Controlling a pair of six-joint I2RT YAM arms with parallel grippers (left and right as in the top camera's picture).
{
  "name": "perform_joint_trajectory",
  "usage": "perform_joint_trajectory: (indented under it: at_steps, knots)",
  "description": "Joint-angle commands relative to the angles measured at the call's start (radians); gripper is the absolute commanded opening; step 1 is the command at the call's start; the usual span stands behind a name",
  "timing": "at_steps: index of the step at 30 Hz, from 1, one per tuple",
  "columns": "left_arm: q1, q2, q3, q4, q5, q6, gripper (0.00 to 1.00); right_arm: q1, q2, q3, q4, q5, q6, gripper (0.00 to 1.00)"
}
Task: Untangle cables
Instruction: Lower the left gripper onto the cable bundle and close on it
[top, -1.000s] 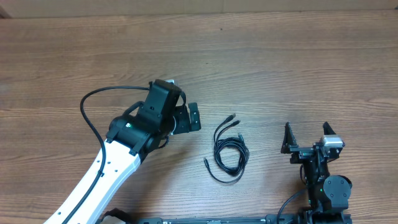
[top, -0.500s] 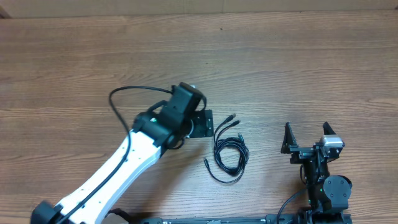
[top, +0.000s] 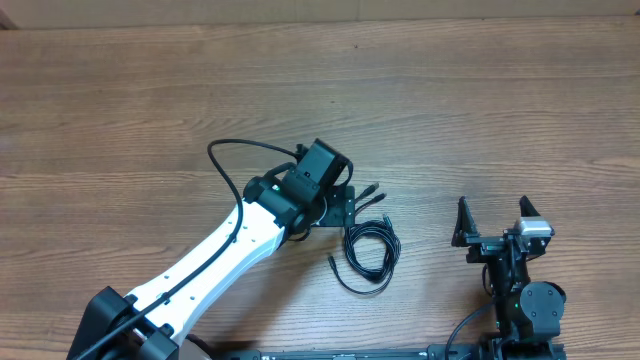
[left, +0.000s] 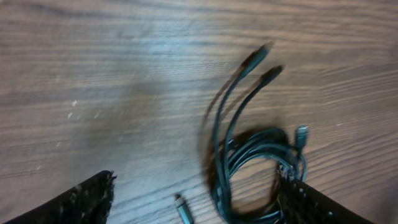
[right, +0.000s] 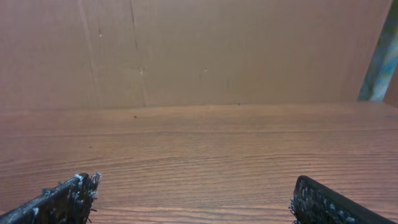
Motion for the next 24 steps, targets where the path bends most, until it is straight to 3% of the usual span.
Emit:
perform_joint_trajectory:
  at_steps: [1,5,10,19,21,24]
  knots:
    - [-0.014,0.005,0.023,0.045,-0.014,-0.003,0.82,0.004,-0.007,-0.011,0.002,-0.005,-0.004,1.0]
    - [-0.026,0.013,0.023,0.052,-0.007,-0.002,0.72,0.004,-0.007,-0.011,0.002,-0.005,-0.004,1.0]
    - [-0.066,0.058,0.022,0.037,-0.003,0.089,0.74,0.004,-0.007,-0.011,0.002,-0.005,-0.004,1.0]
    - [-0.149,0.237,0.022,0.04,-0.013,0.088,0.75,0.004,-0.007,-0.011,0.002,-0.005,-0.004,1.0]
    - [-0.149,0.266,0.022,0.041,-0.024,0.088,0.7,0.004,-0.007,-0.011,0.002,-0.005,-0.004,1.0]
    - [-0.149,0.306,0.022,0.05,-0.034,0.087,0.53,0.004,-0.007,-0.011,0.002,-0.005,-0.004,1.0]
